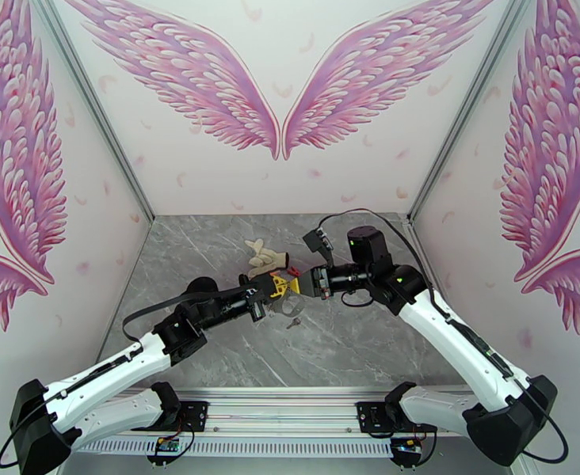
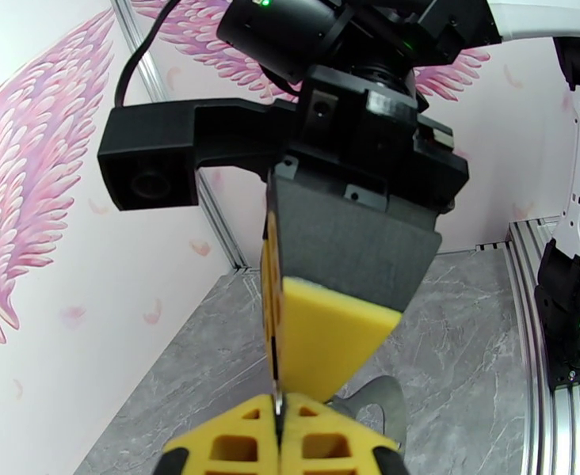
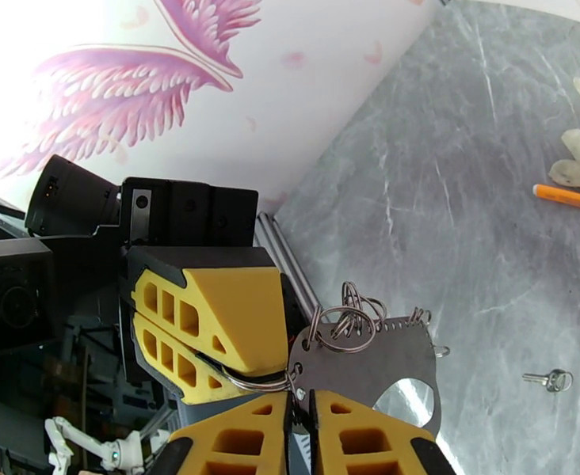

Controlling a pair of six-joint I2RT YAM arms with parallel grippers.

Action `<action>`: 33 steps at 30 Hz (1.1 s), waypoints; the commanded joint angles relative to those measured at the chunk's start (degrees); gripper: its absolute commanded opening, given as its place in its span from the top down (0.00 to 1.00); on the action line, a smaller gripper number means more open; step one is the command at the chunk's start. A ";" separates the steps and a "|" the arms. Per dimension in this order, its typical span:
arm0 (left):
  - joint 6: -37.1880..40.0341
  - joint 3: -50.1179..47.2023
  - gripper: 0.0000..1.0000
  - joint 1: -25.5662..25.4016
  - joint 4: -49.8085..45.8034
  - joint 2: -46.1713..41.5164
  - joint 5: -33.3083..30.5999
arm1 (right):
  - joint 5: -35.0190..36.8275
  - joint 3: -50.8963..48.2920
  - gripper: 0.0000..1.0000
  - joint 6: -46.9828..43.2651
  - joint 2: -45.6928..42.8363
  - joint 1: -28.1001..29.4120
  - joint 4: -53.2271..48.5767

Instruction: Remove the keys from the keyring

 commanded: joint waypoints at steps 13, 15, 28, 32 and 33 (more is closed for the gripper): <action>-2.25 -5.25 0.99 -0.05 5.01 -2.80 -2.88 | 5.19 2.08 1.00 -5.54 -2.52 -0.25 -3.87; -2.78 -5.65 0.94 -0.04 5.04 -2.98 -3.47 | 5.37 2.16 1.00 -6.17 -2.94 -0.24 -3.97; -5.58 -2.28 0.81 -0.14 -7.88 -4.08 -2.56 | 6.09 7.42 1.00 -12.91 -1.65 0.03 -12.70; -5.38 0.22 0.75 -0.69 -13.71 -3.96 0.89 | 6.58 7.89 1.00 -14.01 -2.04 0.36 -14.03; -5.05 0.83 0.74 -0.88 -15.15 -3.92 1.03 | 6.67 7.96 1.00 -14.28 -2.08 0.52 -14.31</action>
